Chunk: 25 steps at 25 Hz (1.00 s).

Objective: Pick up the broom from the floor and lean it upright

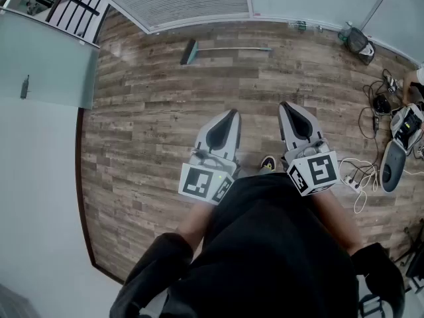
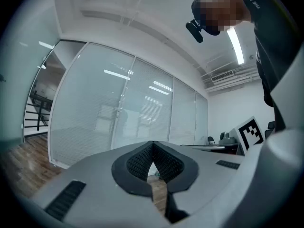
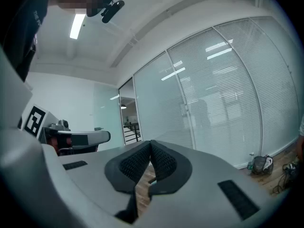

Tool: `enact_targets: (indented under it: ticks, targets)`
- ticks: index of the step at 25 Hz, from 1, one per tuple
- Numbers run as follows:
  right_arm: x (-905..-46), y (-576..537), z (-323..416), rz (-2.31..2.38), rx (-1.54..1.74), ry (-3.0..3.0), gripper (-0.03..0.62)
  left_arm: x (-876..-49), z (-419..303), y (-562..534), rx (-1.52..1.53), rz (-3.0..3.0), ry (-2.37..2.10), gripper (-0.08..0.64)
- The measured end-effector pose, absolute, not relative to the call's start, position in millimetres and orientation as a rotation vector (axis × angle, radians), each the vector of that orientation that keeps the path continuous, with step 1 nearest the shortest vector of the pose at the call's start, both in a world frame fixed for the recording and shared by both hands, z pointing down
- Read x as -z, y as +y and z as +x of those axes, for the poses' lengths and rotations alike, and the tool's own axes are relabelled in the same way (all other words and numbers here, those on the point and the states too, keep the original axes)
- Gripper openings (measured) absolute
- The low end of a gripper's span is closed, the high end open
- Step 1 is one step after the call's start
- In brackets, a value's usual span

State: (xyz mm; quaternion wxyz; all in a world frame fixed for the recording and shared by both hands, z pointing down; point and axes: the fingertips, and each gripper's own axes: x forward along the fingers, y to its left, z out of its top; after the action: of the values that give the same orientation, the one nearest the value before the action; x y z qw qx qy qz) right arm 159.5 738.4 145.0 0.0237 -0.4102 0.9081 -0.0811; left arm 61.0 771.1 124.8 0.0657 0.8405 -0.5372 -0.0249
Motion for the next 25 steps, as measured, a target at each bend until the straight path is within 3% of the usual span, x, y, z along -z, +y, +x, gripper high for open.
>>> enact_targets:
  ticks: [25]
  targets:
    - [-150.3, 739.5, 171.9, -1.190, 0.363, 2.716, 0.015, -116.6, 77.1, 785.6, 0.025, 2.603, -1.570, 0.015]
